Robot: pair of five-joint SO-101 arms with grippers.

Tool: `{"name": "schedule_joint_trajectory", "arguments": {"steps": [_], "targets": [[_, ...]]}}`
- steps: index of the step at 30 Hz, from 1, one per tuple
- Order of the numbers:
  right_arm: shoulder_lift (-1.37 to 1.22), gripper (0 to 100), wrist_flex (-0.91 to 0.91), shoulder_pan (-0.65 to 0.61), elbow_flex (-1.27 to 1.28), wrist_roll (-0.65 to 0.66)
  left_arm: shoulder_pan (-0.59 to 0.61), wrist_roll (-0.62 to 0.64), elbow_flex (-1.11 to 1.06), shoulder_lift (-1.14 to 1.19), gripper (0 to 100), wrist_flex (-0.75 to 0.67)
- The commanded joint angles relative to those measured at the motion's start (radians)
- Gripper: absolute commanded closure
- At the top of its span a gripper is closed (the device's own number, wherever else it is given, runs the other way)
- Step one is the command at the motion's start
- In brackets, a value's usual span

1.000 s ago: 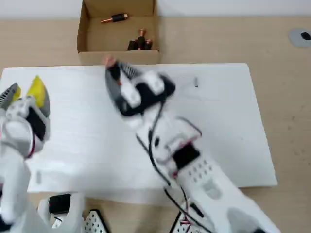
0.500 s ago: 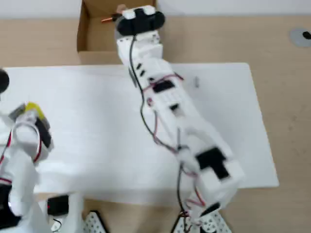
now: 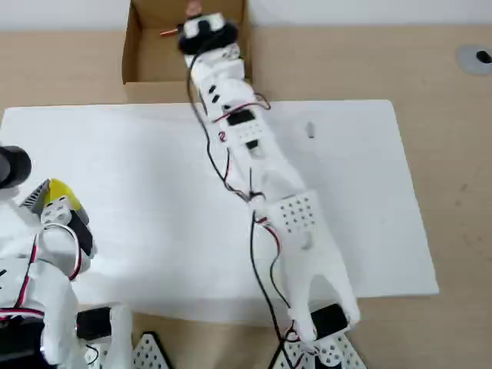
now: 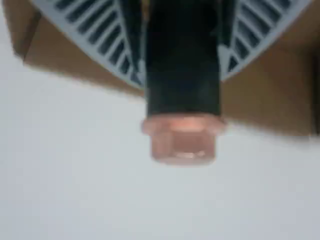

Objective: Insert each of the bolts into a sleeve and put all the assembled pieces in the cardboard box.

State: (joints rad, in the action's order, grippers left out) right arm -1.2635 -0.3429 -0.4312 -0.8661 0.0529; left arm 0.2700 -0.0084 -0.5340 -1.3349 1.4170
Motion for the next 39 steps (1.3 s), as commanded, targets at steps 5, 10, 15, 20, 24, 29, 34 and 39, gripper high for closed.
{"name": "schedule_joint_trajectory", "arguments": {"steps": [5,10,15,20,24,29,34,39], "targets": [[-0.282,98.5,0.097,0.008,-0.506,0.132,0.005,0.002,-0.091,-0.076,99,-0.029],[-0.361,93.1,0.242,0.008,-0.662,0.127,0.005,0.002,-0.158,-0.156,99,-0.028],[-0.39,79.7,0.301,0.013,-0.713,0.13,0.005,0.002,-0.207,-0.246,99,-0.021],[-0.387,73.3,0.377,0.01,-0.773,0.13,0.005,-0.072,-0.25,-0.325,99,-0.006],[-0.38,71.9,0.41,0.008,-0.805,0.132,0.006,-0.112,-0.259,-0.369,99,0.058],[-0.277,73.3,0.493,0.015,-0.803,0.126,0.011,-0.118,-0.262,-0.414,99,0.101],[-0.03,99.8,0.842,0.015,-0.802,0.074,0.012,-0.118,-0.307,-0.438,99,0.098],[0.226,98.8,1.324,0.033,-0.802,0.048,0.014,-0.181,-0.308,-0.475,99,0.101]]}}
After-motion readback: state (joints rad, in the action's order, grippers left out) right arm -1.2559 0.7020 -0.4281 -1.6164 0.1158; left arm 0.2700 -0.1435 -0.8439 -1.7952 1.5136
